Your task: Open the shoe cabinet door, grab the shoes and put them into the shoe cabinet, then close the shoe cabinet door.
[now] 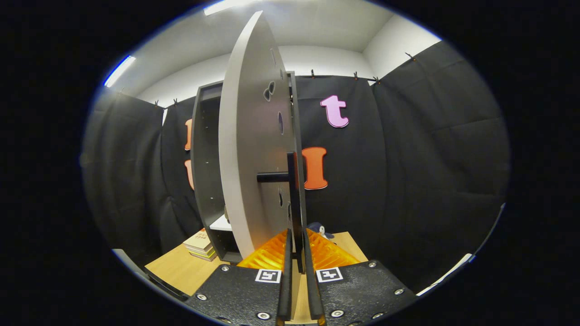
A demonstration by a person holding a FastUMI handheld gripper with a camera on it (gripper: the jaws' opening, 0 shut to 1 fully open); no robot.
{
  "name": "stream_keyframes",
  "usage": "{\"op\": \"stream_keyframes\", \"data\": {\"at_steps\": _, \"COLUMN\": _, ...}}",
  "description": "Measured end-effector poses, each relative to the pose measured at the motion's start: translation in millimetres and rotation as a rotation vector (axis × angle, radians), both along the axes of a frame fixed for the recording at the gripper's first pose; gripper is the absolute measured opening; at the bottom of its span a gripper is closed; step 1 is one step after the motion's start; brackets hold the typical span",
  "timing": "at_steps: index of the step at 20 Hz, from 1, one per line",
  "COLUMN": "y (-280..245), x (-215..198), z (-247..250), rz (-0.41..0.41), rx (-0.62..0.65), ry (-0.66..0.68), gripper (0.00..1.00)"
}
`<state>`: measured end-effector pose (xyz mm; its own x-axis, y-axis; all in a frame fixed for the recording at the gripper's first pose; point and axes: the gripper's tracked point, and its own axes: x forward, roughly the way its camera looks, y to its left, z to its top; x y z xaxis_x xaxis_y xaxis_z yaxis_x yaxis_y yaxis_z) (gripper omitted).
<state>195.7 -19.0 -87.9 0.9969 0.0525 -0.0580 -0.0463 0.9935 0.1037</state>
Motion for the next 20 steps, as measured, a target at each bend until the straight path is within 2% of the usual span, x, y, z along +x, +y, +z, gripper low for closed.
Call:
{"op": "stream_keyframes", "data": {"at_steps": 7, "y": -30.1, "x": -11.6, "z": -4.1, "rz": -0.178, "rx": -0.009, "ry": 0.023, "gripper": 0.14}}
{"op": "stream_keyframes", "data": {"at_steps": 11, "y": -45.0, "x": -25.0, "z": -3.7, "rz": -0.335, "rx": -0.036, "ry": 0.027, "gripper": 0.14}}
{"op": "stream_keyframes", "data": {"at_steps": 13, "y": -45.4, "x": -34.9, "z": -1.7, "rz": -0.388, "rx": -0.044, "ry": 0.023, "gripper": 0.16}}
{"op": "stream_keyframes", "data": {"at_steps": 15, "y": -38.9, "x": -45.7, "z": -1.6, "rz": -0.411, "rx": -0.042, "ry": 0.025, "gripper": 0.17}}
{"op": "stream_keyframes", "data": {"at_steps": 20, "y": 7.6, "x": -59.2, "z": -22.3, "rz": -0.382, "rx": -0.027, "ry": 0.038, "gripper": 0.25}}
